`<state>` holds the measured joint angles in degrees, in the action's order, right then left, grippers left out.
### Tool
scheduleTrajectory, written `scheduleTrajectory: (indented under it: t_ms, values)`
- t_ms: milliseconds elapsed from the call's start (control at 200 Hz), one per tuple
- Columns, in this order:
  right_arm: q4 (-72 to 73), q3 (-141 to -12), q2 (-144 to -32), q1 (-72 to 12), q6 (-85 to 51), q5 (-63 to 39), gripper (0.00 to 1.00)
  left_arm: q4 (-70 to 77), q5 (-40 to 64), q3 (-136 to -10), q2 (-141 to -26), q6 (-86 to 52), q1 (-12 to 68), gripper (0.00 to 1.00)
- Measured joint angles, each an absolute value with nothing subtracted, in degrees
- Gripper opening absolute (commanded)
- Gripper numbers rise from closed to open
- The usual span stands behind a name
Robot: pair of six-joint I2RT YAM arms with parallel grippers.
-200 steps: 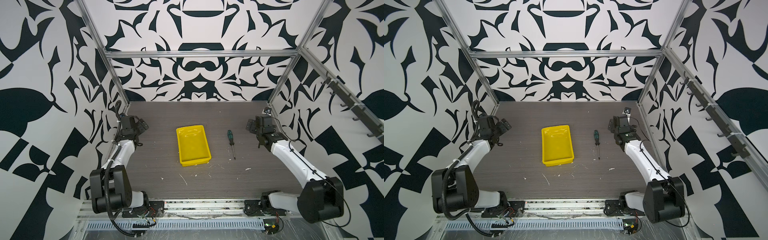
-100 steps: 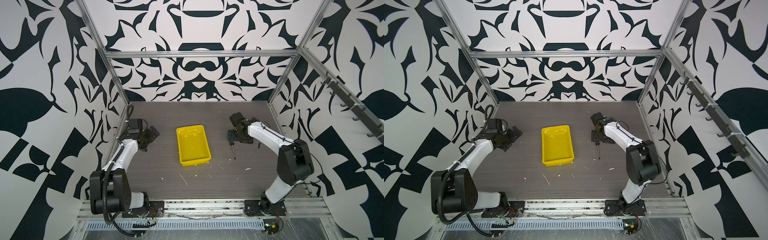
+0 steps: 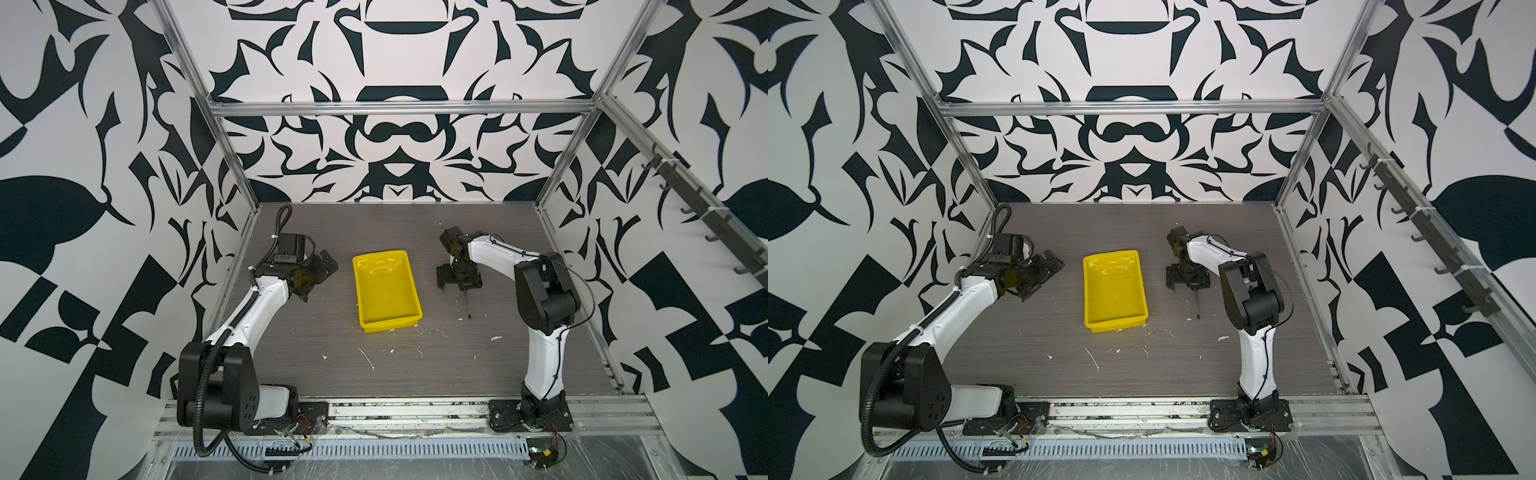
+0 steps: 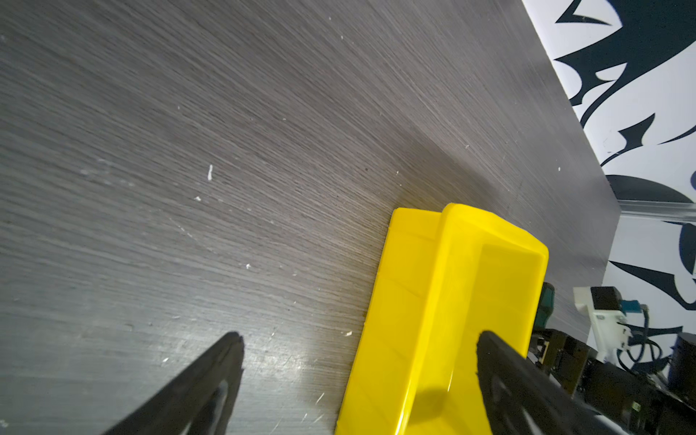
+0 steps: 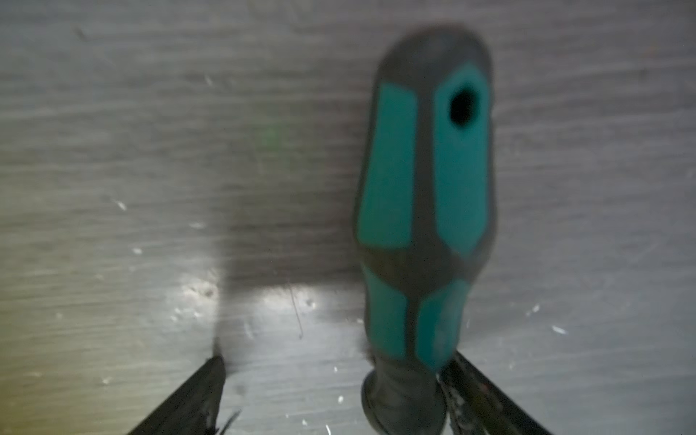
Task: Put the screwdriver in the bin
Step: Move the screwdriver to the center of the table, then pick up the screwdriver from the center of the table.
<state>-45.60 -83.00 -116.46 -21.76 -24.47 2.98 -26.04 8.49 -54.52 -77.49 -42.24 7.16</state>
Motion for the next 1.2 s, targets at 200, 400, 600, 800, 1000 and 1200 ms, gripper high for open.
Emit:
scheduleTrajectory:
  t_ms: [200,400,600,800,1000,1200]
  values:
    - [-45.1,-83.4,-117.0,-21.7,-23.6,1.5,0.69,-26.1,8.3,-54.5,-77.4,-42.5,7.3,0.99]
    - [-44.8,-83.4,-117.0,-22.0,-23.0,1.3,0.50,-26.5,7.6,-54.5,-76.9,-42.9,7.7,0.99]
    - [-44.8,-83.3,-116.9,-22.0,-23.4,2.8,0.41,-26.7,7.3,-54.5,-76.7,-43.2,8.0,0.99]
    - [-45.0,-83.5,-117.0,-22.0,-23.5,4.2,0.57,-27.3,7.3,-55.4,-76.8,-43.1,8.1,0.99]
    - [-46.4,-86.9,-119.0,-21.9,-23.6,5.7,0.64,-27.3,7.3,-56.0,-76.8,-43.0,8.2,0.99]
    - [-46.5,-90.0,-120.6,-21.8,-23.6,6.0,0.52,-27.5,7.3,-56.0,-76.8,-42.8,8.3,0.99]
